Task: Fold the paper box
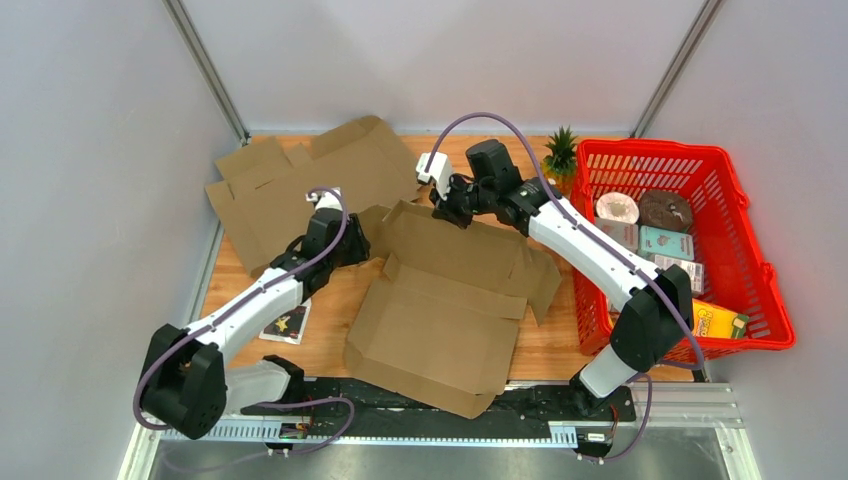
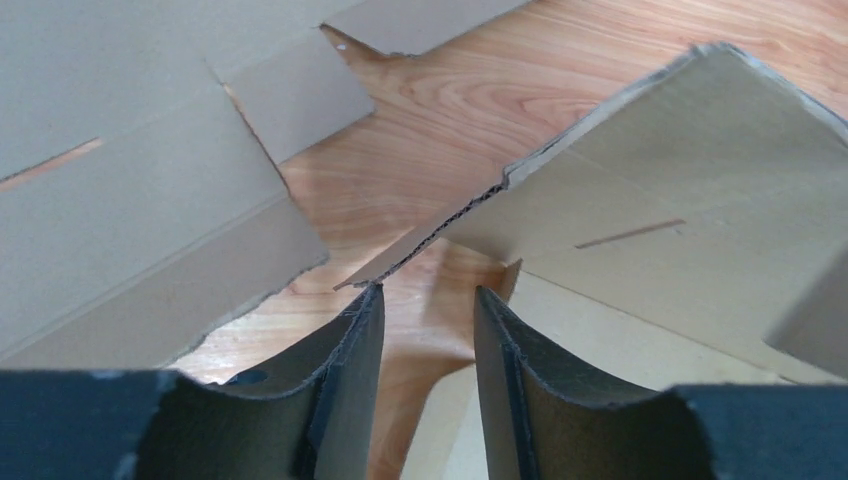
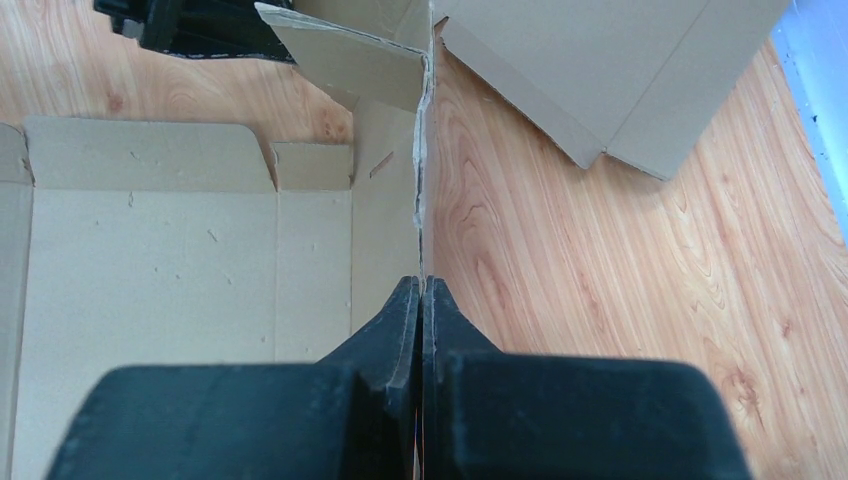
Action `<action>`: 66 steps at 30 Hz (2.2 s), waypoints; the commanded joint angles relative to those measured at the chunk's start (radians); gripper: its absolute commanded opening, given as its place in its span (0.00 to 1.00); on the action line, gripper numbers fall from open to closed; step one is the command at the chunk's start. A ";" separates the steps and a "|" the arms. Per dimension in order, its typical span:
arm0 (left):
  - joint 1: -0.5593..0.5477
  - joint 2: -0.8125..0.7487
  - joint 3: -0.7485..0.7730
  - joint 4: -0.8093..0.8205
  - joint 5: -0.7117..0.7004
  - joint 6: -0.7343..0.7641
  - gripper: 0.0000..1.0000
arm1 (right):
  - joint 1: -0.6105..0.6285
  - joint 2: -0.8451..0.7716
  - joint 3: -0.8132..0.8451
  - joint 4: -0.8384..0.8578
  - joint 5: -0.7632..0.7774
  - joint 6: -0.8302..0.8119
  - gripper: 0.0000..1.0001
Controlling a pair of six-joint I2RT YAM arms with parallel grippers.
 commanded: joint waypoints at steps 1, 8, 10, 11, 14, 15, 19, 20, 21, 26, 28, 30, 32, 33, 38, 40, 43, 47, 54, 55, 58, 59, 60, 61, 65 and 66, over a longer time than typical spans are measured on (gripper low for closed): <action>-0.005 -0.088 -0.004 0.033 0.056 0.037 0.46 | 0.005 -0.031 -0.001 0.010 -0.021 -0.019 0.00; -0.005 -0.284 0.023 0.011 0.289 0.146 0.42 | 0.005 -0.014 0.013 -0.002 -0.030 -0.022 0.00; -0.005 -0.318 0.077 -0.034 0.285 0.171 0.44 | 0.005 -0.016 0.014 -0.004 -0.037 -0.021 0.00; -0.005 -0.327 0.103 -0.049 0.278 0.182 0.46 | 0.006 -0.016 0.014 -0.004 -0.038 -0.021 0.00; -0.005 -0.266 0.237 -0.150 0.263 0.226 0.49 | 0.006 -0.014 0.017 -0.005 -0.037 -0.017 0.00; -0.007 -0.243 0.302 -0.199 0.265 0.238 0.49 | 0.006 -0.014 0.017 -0.005 -0.035 -0.019 0.00; -0.056 -0.122 0.429 -0.291 0.228 0.335 0.49 | 0.008 -0.012 0.019 -0.010 -0.029 -0.019 0.00; -0.067 -0.082 0.449 -0.316 0.216 0.350 0.49 | 0.009 -0.012 0.019 -0.010 -0.029 -0.019 0.00; -0.079 -0.067 0.472 -0.321 0.200 0.379 0.49 | 0.008 -0.012 0.019 -0.010 -0.030 -0.019 0.00; -0.145 0.004 0.508 -0.342 0.098 0.432 0.42 | 0.008 -0.011 0.019 -0.010 -0.035 -0.021 0.00; -0.154 0.015 0.511 -0.341 0.061 0.447 0.41 | 0.009 -0.011 0.019 -0.010 -0.037 -0.021 0.00; -0.163 0.036 0.517 -0.341 0.048 0.458 0.41 | 0.008 -0.012 0.019 -0.010 -0.040 -0.021 0.00; -0.168 0.056 0.519 -0.338 0.039 0.464 0.40 | 0.008 -0.012 0.019 -0.011 -0.043 -0.021 0.00; -0.172 0.062 0.522 -0.336 0.035 0.470 0.37 | 0.008 -0.014 0.019 -0.010 -0.047 -0.022 0.00; -0.195 0.084 0.508 -0.313 -0.069 0.487 0.19 | 0.008 -0.017 0.016 -0.010 -0.052 -0.022 0.00; -0.211 0.072 0.479 -0.298 -0.085 0.489 0.09 | 0.008 -0.014 0.016 -0.008 -0.043 -0.022 0.00; -0.238 0.020 0.387 -0.223 -0.137 0.473 0.04 | 0.008 -0.016 0.014 -0.014 -0.034 -0.002 0.02; -0.264 -0.060 0.264 -0.109 -0.198 0.426 0.00 | 0.008 -0.049 0.017 0.022 0.130 0.192 0.34; -0.303 -0.184 0.051 0.009 -0.272 0.282 0.00 | 0.031 -0.209 0.070 -0.207 0.605 1.034 0.63; -0.303 -0.198 0.039 0.015 -0.274 0.268 0.00 | 0.047 -0.276 0.048 -0.203 0.574 1.120 0.64; -0.307 -0.215 0.028 -0.005 -0.275 0.220 0.00 | 0.135 -0.425 -0.131 -0.077 0.568 1.421 0.88; -0.314 -0.220 0.023 -0.014 -0.281 0.205 0.00 | 0.159 -0.449 -0.169 -0.018 0.568 1.478 0.93; -0.320 -0.226 0.017 -0.016 -0.288 0.197 0.00 | 0.182 -0.483 -0.238 0.008 0.572 1.619 0.96; -0.324 -0.241 0.011 -0.011 -0.291 0.190 0.00 | 0.216 -0.491 -0.271 0.056 0.580 1.674 0.98; -0.335 -0.284 -0.027 -0.005 -0.288 0.170 0.00 | 0.218 -0.479 -0.351 0.151 0.620 1.840 0.97; -0.337 -0.290 -0.029 -0.008 -0.289 0.170 0.00 | 0.218 -0.453 -0.348 0.167 0.661 1.846 0.95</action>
